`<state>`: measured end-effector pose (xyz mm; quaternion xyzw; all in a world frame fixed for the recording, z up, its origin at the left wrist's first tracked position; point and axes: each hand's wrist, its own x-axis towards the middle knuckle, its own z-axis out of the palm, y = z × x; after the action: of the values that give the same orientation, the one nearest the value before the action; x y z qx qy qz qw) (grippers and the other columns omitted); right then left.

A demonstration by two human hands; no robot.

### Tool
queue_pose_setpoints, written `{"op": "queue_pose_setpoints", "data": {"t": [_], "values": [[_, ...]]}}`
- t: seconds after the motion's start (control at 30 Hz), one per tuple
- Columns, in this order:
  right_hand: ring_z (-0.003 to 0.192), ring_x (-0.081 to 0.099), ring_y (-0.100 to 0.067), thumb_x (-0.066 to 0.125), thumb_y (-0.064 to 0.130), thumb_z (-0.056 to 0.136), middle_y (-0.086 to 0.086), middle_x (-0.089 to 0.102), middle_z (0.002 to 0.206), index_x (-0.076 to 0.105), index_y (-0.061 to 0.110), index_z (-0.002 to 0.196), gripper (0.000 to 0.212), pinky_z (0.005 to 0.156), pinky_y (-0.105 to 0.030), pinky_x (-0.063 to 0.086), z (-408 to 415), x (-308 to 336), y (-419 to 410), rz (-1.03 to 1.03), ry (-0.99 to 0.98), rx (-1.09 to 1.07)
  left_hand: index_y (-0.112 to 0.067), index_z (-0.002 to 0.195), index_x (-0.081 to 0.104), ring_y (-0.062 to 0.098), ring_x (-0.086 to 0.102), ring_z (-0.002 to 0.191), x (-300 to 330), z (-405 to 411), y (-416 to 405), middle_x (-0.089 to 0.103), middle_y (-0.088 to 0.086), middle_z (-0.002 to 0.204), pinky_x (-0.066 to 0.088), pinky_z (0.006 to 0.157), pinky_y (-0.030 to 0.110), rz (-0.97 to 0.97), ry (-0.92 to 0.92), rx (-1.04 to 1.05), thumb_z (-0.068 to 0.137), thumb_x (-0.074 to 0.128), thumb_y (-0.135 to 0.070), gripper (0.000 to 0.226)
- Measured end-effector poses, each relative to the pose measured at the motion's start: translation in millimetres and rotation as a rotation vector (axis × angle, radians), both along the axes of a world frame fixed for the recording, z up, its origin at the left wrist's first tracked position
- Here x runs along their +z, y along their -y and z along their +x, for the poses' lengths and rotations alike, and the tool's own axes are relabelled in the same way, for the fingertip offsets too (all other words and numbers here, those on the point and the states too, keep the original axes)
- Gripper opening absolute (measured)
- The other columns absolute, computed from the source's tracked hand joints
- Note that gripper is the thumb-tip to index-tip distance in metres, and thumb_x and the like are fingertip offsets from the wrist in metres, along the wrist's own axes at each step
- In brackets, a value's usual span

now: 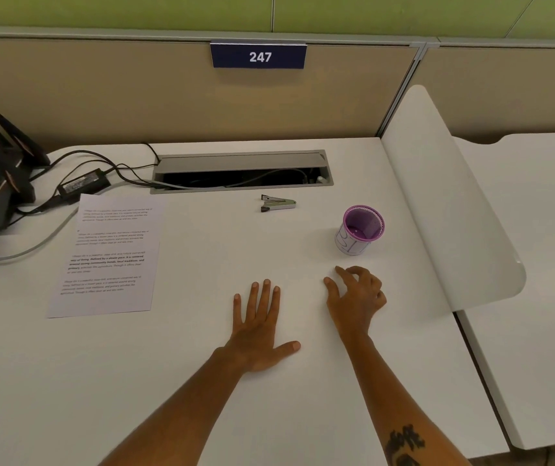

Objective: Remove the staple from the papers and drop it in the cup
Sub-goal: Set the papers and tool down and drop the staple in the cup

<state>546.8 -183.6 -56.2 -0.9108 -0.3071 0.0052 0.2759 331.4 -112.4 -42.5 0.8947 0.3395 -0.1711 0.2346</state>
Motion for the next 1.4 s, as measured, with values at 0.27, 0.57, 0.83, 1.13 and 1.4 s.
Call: {"op": "queue_pose_setpoints", "data": {"t": [0.27, 0.57, 0.83, 1.13, 1.4], "values": [[0.111, 0.056, -0.023, 0.079, 0.043, 0.086, 0.008, 0.072, 0.104, 0.083, 0.027, 0.098, 0.021, 0.093, -0.047, 0.035, -1, -3, -14, 0.021, 0.008, -0.076, -0.019, 0.157, -0.035, 0.030, -0.044, 0.150, 1, 0, 0, -0.048, 0.006, 0.162, -0.023, 0.122, 0.063, 0.005, -0.001, 0.005, 0.086, 0.032, -0.089, 0.120], [0.101, 0.059, -0.022, 0.079, 0.035, 0.087, 0.010, 0.075, 0.095, 0.083, 0.027, 0.090, 0.009, 0.086, -0.042, 0.037, -2, 0, -15, 0.015, 0.099, -0.074, -0.019, 0.157, -0.035, 0.029, -0.044, 0.150, 0, 1, 0, -0.048, 0.005, 0.162, -0.024, 0.122, 0.063, 0.013, -0.003, 0.007, 0.086, 0.032, -0.089, 0.120], [0.094, 0.062, -0.024, 0.070, 0.023, 0.092, 0.004, 0.075, 0.090, 0.080, 0.022, 0.089, 0.010, 0.084, -0.042, 0.042, -5, 7, -25, -0.048, 0.158, -0.058, -0.019, 0.157, -0.036, 0.028, -0.045, 0.149, 2, 0, 0, -0.049, 0.005, 0.162, -0.024, 0.122, 0.062, 0.001, -0.001, 0.006, 0.087, 0.034, -0.088, 0.120], [0.095, 0.057, -0.023, 0.062, 0.023, 0.097, 0.002, 0.068, 0.088, 0.074, 0.019, 0.093, 0.013, 0.086, -0.043, 0.036, -6, 6, -32, -0.303, 0.173, -0.028, -0.018, 0.157, -0.035, 0.029, -0.043, 0.151, 2, 1, 0, -0.047, 0.006, 0.163, -0.024, 0.122, 0.062, 0.005, -0.002, 0.002, 0.086, 0.034, -0.089, 0.121], [0.090, 0.057, -0.023, 0.059, 0.017, 0.098, 0.003, 0.070, 0.086, 0.074, 0.022, 0.087, 0.019, 0.081, -0.041, 0.031, 8, 15, -20, -0.222, 0.148, 0.074, -0.019, 0.157, -0.035, 0.029, -0.045, 0.149, 4, 0, -1, -0.048, 0.006, 0.162, -0.025, 0.121, 0.061, -0.006, -0.006, 0.002, 0.087, 0.035, -0.088, 0.121]]}}
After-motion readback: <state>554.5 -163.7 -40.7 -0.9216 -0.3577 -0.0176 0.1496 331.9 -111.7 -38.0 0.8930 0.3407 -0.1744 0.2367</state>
